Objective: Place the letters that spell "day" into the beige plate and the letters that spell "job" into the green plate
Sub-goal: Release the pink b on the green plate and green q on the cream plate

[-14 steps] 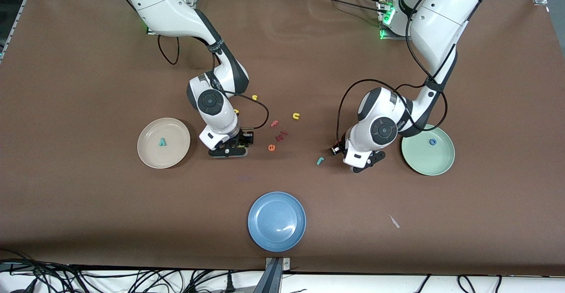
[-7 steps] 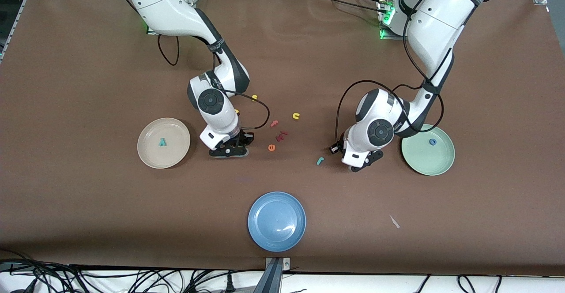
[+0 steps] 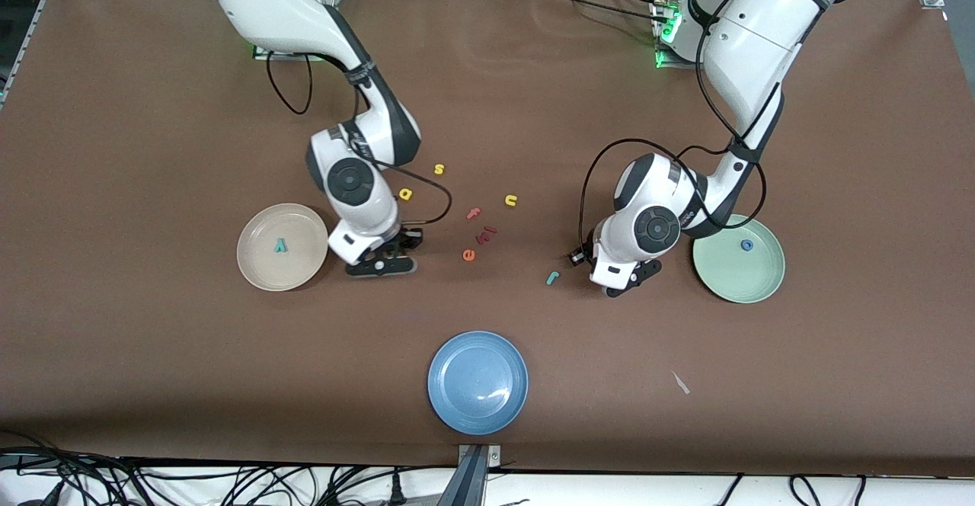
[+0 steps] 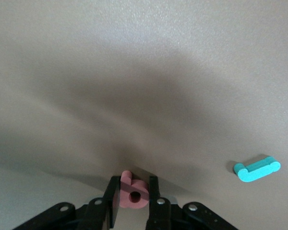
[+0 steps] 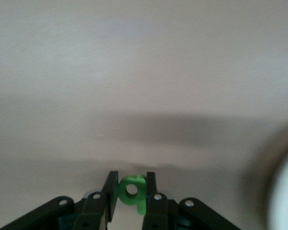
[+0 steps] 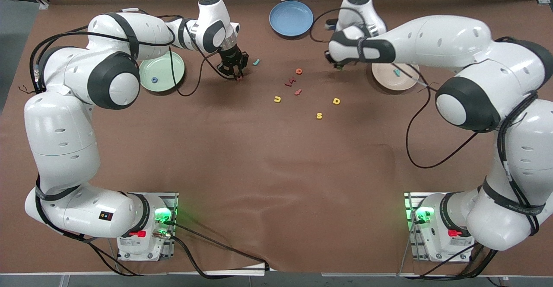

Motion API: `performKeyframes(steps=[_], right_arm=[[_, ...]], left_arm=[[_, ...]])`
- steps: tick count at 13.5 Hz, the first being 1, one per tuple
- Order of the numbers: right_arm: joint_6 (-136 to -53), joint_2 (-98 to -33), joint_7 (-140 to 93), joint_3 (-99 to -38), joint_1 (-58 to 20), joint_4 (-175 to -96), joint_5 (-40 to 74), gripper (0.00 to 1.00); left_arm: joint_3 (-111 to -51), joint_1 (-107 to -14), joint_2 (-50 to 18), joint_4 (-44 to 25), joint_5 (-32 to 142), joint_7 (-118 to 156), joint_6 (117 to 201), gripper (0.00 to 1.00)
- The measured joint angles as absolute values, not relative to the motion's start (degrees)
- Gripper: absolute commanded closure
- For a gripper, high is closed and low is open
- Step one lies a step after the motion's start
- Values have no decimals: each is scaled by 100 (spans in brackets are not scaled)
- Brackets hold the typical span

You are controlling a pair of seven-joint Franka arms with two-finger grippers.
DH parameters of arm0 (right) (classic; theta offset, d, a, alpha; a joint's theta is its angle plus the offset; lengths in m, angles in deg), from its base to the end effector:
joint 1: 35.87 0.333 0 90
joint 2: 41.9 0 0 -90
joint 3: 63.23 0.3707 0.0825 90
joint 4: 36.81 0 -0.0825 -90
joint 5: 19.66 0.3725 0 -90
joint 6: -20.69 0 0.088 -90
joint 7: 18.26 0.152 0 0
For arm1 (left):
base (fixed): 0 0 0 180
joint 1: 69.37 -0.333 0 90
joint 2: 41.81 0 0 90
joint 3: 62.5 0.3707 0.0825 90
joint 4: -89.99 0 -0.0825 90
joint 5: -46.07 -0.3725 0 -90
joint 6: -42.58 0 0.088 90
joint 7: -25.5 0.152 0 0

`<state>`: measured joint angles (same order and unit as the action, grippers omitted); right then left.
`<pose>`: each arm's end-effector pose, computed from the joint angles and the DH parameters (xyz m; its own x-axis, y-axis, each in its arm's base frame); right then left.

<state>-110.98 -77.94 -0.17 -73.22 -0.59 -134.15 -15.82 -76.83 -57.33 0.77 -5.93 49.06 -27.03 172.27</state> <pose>0.6223 0.3128 0.2390 0.9937 0.1120 -0.0016 0.1119 -0.9921 0.0564 0.6218 -0.2925 0.1758 0.8293 0.5015 -0.2465 0.5197 -0.8543 0.0103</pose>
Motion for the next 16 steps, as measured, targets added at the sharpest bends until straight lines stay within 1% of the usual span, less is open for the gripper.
performKeyframes(steps=[2,4,7,8,9,10,11,12,13,14,15,16], right_arm=[[-10597,-7632,-909,-7959,-99,-13418,-1569,90],[-10254,-7557,-1587,-8415,-195,-13462,-1557,90],[-10236,-7547,-1881,-8553,-358,-13900,-1311,89],[-10275,-7552,-1885,-8550,-351,-14062,-1231,88],[-10353,-7553,-1885,-8543,-336,-14215,-1174,67],[-10438,-7553,-1885,-8538,-322,-14355,-1142,4],[-10491,-7551,-1884,-8534,-315,-14449,-1116,0],[-10502,-7546,-1884,-8534,-312,-14492,-1078,0],[-10501,-7536,-1884,-8534,-311,-14498,-1029,0],[-10499,-7510,-1882,-8534,-309,-14496,-987,0],[-10470,-7453,-1879,-8533,-303,-14491,-960,0],[-10377,-7350,-1842,-8529,-289,-14481,-941,0]], left_arm=[[-7669,-5756,39,-511,4906,-2702,17039,100],[-7655,-5946,-264,-337,4905,-2549,16419,100],[-7631,-6689,-1077,-268,4901,-1624,15090,100],[-7611,-6985,-1235,-296,4896,-1259,14807,100],[-7590,-7266,-1288,-349,4872,-899,14678,100],[-7574,-7520,-1265,-434,4755,-582,14657,100],[-7564,-7731,-1174,-538,4486,-364,14660,100],[-7561,-7886,-1019,-608,4196,-245,14694,97],[-7560,-7998,-825,-631,4030,-181,14791,90],[-7559,-8087,-640,-632,3955,-116,14958,63],[-7559,-8155,-488,-629,3940,-46,15100,20],[-7560,-8186,-400,-626,3940,5,15171,0]])
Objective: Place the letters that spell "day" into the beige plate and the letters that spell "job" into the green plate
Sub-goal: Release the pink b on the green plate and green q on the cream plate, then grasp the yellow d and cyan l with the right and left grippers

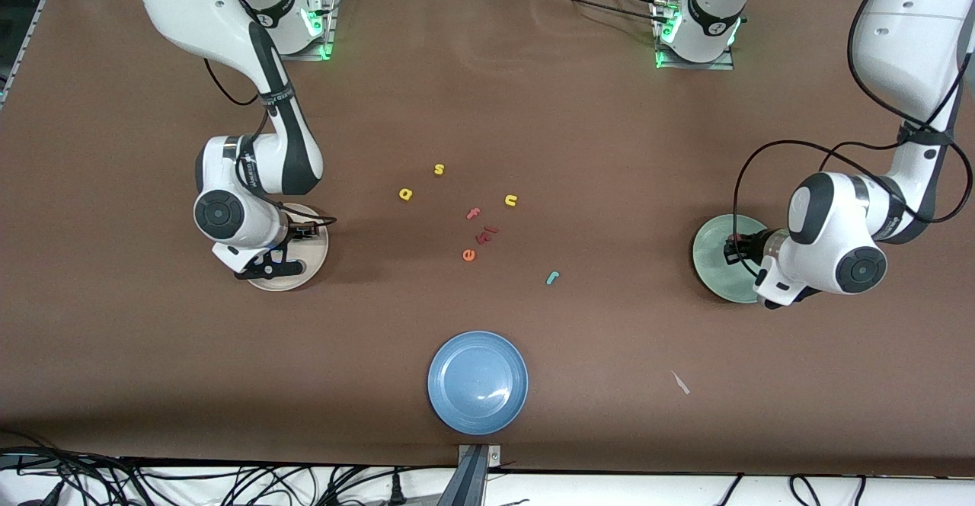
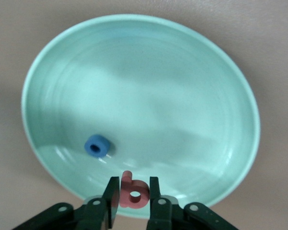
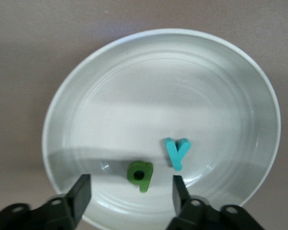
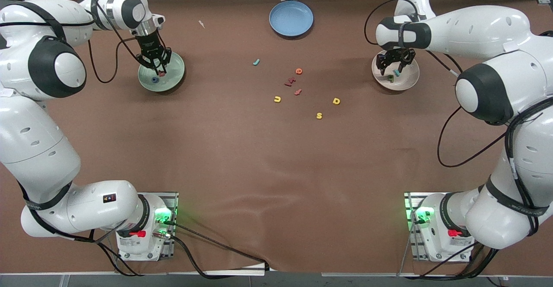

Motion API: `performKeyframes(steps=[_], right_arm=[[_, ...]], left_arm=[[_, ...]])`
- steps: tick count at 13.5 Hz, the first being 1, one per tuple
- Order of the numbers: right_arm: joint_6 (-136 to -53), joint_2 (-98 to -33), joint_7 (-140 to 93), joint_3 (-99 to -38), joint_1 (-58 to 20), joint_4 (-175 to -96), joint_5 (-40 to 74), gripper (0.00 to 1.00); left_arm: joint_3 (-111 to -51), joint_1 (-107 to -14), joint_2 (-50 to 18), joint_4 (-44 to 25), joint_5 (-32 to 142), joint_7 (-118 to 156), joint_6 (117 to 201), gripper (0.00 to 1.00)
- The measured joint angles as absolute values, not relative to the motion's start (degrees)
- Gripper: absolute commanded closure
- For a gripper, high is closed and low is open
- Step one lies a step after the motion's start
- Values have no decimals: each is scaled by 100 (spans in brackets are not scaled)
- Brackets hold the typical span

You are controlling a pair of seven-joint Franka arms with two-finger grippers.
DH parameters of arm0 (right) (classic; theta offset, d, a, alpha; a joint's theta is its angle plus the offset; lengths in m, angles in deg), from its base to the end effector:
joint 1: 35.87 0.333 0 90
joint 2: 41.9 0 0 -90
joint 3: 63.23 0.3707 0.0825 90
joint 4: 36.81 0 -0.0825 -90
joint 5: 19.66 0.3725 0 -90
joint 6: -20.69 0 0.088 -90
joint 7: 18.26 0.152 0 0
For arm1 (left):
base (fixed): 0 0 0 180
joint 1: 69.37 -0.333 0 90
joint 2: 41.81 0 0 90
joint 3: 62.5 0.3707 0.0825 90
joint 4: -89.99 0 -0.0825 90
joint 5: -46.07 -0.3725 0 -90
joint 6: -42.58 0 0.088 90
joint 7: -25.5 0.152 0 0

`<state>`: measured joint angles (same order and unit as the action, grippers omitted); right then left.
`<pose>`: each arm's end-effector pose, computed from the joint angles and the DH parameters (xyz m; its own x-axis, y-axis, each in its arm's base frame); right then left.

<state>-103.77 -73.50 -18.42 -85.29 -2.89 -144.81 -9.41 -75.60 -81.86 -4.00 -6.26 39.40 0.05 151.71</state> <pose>0.6024 0.1416 0.2264 0.9729 0.0949 -0.2107 0.1131 -0.9907 0.0756 0.6351 0.0190 0.2086 0.8435 0.3728 -0.3866 0.3531 -0.9274 -0.1238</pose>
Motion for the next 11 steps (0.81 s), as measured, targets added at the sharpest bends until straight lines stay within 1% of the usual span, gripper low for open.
performKeyframes(steps=[2,3,5,6,8,9,11], right_arm=[[-10111,-7040,-1410,-8404,-267,-14483,-906,0],[-10019,-6881,-977,-8233,-264,-14496,-900,0],[-10001,-6653,209,-7699,-233,-14559,-898,1],[-10097,-6614,820,-7447,-182,-14607,-899,6],[-10722,-6617,1960,-7058,15,-14873,-907,13],[-11063,-6620,2400,-6983,174,-15071,-911,20],[-11687,-6625,2880,-6950,467,-15526,-912,27]], left_arm=[[-7612,-8185,-394,-582,3940,9,15182,0],[-7663,-8176,-442,-526,3940,2,15155,0],[-7925,-8159,-657,-414,3980,-269,14988,0],[-8137,-8144,-793,-388,4019,-589,14940,0],[-8587,-8004,-943,-266,4058,-1421,14935,0],[-8693,-7817,-929,-169,4064,-1861,14968,1],[-8719,-7260,-736,85,4069,-2773,15291,2]])
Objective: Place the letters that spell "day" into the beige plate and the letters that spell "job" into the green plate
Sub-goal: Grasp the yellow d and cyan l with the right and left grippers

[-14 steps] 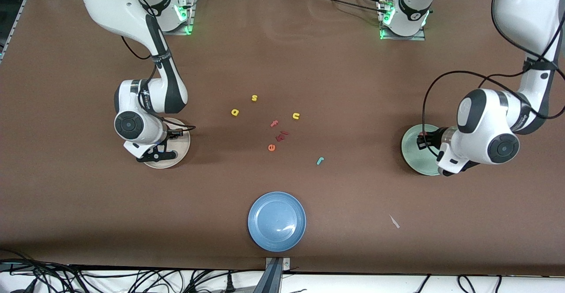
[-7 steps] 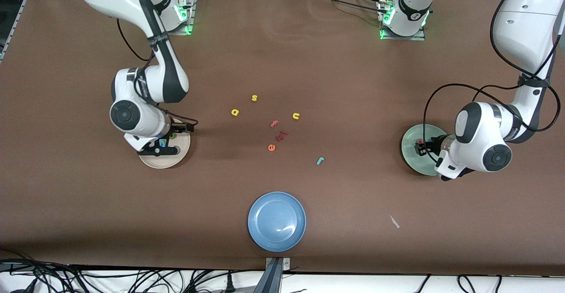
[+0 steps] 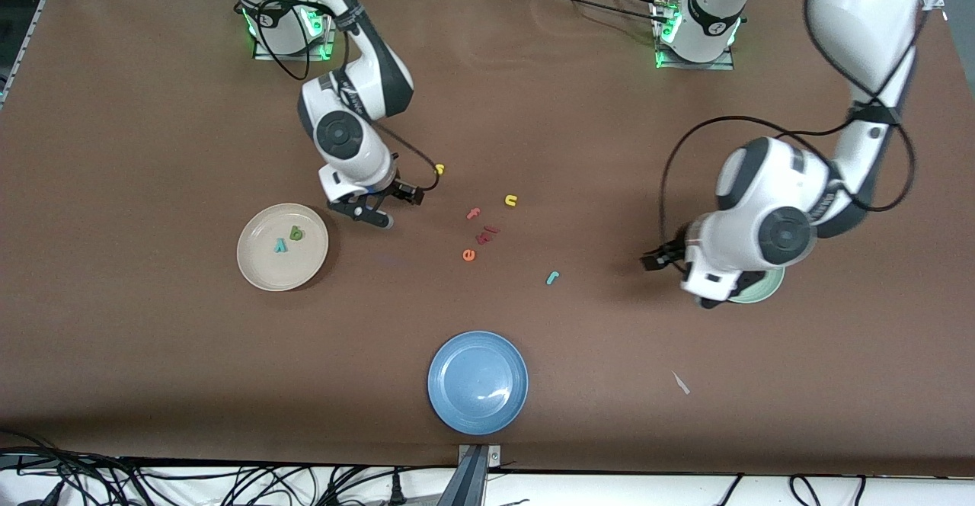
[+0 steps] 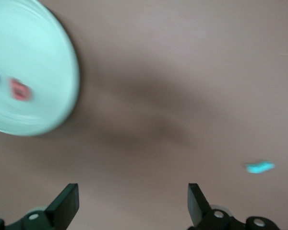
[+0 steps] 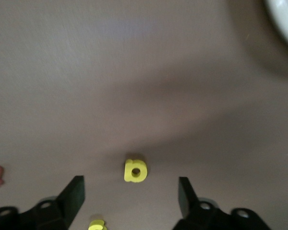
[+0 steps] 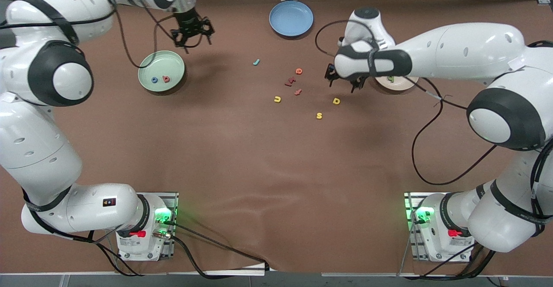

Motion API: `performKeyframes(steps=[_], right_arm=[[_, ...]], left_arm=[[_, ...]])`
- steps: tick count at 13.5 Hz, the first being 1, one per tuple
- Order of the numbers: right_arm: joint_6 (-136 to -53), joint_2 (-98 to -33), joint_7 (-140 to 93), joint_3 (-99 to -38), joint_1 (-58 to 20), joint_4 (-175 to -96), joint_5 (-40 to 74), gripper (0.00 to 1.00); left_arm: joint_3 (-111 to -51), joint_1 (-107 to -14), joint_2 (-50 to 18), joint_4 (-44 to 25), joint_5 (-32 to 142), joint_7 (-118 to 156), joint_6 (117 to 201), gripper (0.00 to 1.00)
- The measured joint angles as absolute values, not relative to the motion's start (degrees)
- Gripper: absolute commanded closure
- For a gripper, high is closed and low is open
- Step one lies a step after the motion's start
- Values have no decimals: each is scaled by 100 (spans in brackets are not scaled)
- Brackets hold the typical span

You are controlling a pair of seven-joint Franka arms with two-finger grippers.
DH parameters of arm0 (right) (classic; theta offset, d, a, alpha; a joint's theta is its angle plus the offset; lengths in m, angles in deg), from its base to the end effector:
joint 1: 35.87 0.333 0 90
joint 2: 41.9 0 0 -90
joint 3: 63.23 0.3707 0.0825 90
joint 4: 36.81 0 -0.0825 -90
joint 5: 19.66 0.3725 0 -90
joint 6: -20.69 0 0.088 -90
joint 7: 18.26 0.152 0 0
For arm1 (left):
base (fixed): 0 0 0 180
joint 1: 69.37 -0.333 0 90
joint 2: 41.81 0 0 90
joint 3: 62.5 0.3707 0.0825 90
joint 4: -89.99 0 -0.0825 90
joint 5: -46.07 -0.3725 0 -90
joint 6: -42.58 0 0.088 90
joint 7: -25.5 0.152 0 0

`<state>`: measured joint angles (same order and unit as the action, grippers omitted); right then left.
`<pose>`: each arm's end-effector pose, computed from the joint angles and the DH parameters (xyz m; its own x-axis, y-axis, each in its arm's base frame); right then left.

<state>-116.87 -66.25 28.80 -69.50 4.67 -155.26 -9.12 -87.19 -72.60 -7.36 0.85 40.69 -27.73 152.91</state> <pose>0.4858 0.3408 0.2320 0.9309 -0.3483 -0.1103 -0.3481 -0.9372 0.0209 0.6562 -0.2006 0.3150 0.8216 0.5213 -0.2305 0.5260 -0.8492 -0.0459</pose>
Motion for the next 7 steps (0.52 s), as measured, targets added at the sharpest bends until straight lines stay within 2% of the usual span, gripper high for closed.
performKeyframes(steps=[3,5,7], right_arm=[[-12607,-6630,3104,-6948,628,-16132,-912,46],[-12830,-6633,3129,-6948,665,-16288,-912,50],[-12872,-6633,3138,-6949,667,-16292,-912,50]], left_arm=[[-8700,-6662,-138,458,4068,-3667,16117,8],[-8674,-6488,219,601,4068,-3917,16616,14],[-8518,-6294,467,815,4044,-3949,16782,13]])
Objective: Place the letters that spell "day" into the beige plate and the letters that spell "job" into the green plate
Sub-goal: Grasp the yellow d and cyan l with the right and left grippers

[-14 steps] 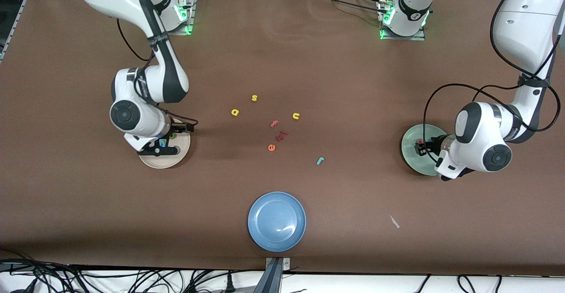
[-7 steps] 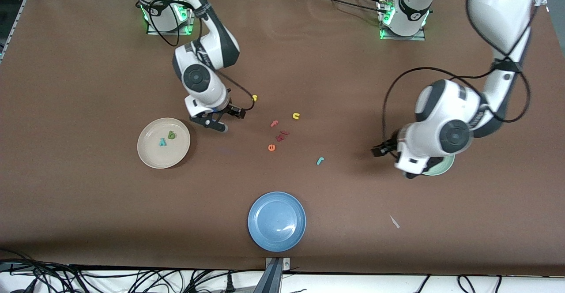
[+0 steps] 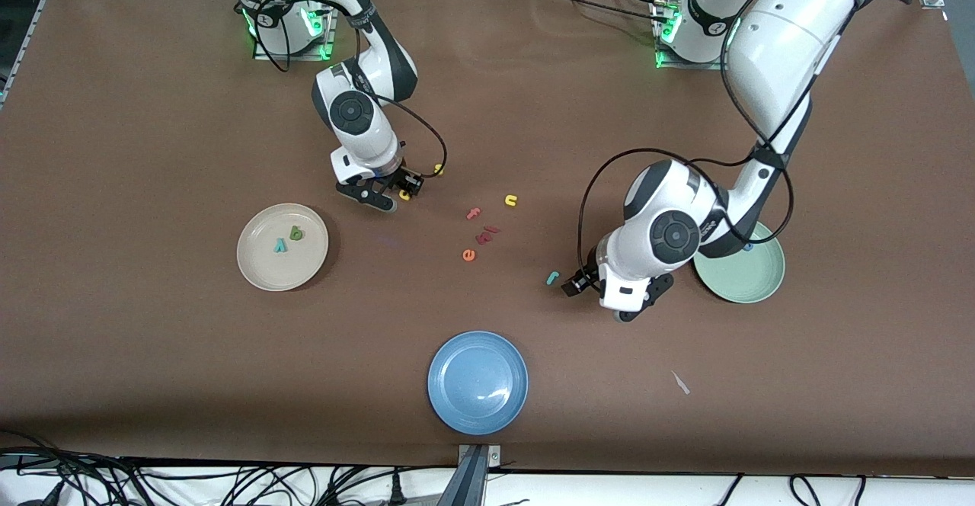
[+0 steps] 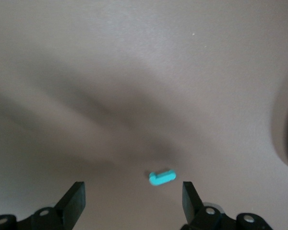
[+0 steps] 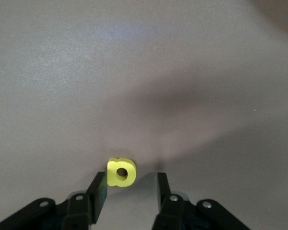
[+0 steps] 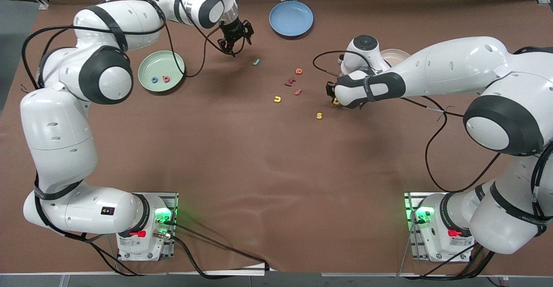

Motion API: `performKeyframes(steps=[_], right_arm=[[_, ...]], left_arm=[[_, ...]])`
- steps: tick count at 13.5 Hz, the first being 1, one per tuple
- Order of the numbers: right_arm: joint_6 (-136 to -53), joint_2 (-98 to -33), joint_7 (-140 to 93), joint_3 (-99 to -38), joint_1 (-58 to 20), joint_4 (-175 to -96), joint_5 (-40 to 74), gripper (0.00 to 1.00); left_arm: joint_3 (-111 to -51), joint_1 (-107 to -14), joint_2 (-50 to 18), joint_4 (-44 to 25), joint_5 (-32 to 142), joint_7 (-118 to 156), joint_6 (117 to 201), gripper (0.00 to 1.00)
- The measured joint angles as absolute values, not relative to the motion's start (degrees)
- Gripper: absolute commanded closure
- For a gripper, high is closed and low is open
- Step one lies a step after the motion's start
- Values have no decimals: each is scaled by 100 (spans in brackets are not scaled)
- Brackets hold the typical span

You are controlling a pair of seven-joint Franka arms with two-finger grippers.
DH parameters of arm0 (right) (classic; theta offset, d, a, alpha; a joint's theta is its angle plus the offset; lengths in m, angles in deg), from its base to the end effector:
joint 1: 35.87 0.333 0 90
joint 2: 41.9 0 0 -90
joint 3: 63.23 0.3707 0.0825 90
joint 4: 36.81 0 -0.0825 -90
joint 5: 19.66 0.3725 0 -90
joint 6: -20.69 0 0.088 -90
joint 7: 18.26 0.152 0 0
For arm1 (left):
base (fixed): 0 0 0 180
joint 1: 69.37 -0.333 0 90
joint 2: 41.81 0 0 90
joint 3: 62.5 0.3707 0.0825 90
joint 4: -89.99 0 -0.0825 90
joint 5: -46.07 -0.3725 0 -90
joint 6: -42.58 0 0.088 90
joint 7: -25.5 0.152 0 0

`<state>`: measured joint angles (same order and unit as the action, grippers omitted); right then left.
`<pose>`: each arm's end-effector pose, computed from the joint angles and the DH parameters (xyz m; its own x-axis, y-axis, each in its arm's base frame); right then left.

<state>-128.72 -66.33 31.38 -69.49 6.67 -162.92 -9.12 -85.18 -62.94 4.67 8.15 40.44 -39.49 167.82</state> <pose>0.4586 0.3364 0.2003 0.9267 -0.3729 -0.0463 -0.3740 -0.9273 -0.0164 0.6885 -0.3068 0.2380 0.7676 0.6143 -0.1828 0.6349 -0.7678 0.0860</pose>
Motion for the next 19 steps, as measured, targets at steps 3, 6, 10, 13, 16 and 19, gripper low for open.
performKeyframes(steps=[3,6,10,13,16,19], right_arm=[[-12972,-6676,3139,-6949,669,-16294,-912,50],[-13124,-6770,3139,-6949,675,-16294,-912,68],[-13168,-6769,3141,-6951,683,-16293,-912,94],[-13148,-6747,3096,-6958,689,-16259,-924,94],[-12332,-6534,2612,-7254,711,-15995,-1020,94],[-10852,-6207,1592,-7938,706,-15372,-1220,94]], left_arm=[[-8323,-5947,687,1095,3944,-3612,16795,13],[-8260,-5694,800,1147,3542,-3003,16795,23],[-8252,-5624,926,1152,3389,-2068,16795,37],[-8243,-5598,993,1154,3388,-1696,16793,35],[-8238,-5508,1120,1165,3388,-1657,16881,37],[-8234,-5487,1174,1194,3388,-1580,16918,57]])
